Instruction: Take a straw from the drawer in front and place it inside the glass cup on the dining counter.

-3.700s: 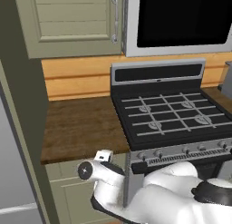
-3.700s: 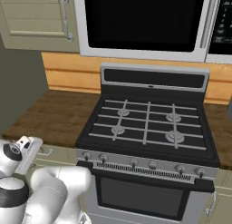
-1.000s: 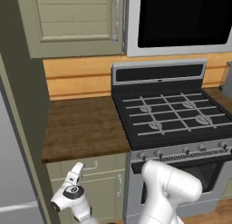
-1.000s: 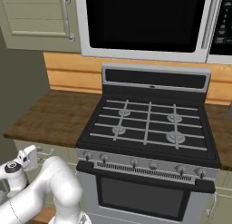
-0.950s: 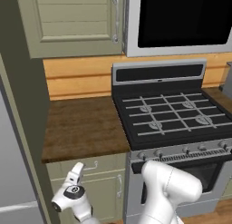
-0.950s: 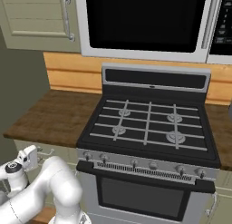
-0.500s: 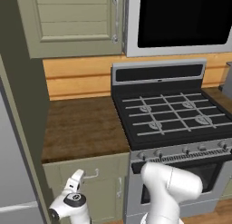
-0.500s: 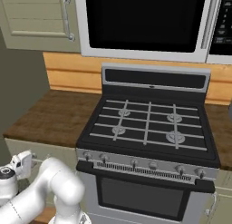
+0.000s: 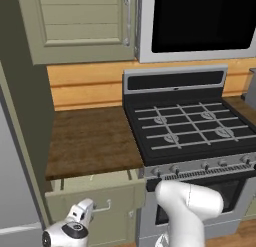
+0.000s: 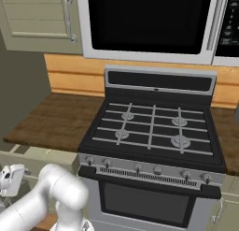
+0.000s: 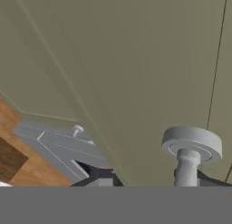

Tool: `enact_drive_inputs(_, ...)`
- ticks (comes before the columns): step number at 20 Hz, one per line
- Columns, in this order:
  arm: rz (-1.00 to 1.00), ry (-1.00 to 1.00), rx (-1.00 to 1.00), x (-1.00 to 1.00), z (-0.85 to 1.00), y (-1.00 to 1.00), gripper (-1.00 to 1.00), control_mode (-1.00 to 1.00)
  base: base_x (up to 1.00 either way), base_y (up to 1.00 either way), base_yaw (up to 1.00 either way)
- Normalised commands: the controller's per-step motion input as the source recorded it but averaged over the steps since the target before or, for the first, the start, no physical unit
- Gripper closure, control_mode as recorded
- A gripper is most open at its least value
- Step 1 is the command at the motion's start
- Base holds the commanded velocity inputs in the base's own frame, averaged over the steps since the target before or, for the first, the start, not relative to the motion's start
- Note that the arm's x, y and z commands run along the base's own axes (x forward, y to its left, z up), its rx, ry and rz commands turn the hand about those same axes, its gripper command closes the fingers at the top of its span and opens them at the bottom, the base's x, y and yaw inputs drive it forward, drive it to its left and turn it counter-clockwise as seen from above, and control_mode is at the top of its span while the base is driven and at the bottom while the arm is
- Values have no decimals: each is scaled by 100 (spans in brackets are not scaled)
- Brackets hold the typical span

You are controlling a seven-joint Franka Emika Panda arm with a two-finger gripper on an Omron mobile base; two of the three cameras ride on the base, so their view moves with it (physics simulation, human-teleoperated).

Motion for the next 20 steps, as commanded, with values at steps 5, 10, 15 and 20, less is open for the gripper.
enact_drive_inputs(5,-22,20,0,-100,-5,49,-100,-100,0,0,0)
enact_drive_inputs(10,-18,3,0,-97,61,53,-100,-100,0,0,0)
enact_drive_inputs(15,-12,0,-1,-6,100,39,-100,-100,0,0,0)
enact_drive_inputs(20,-10,12,0,45,100,42,-100,-100,0,0,0)
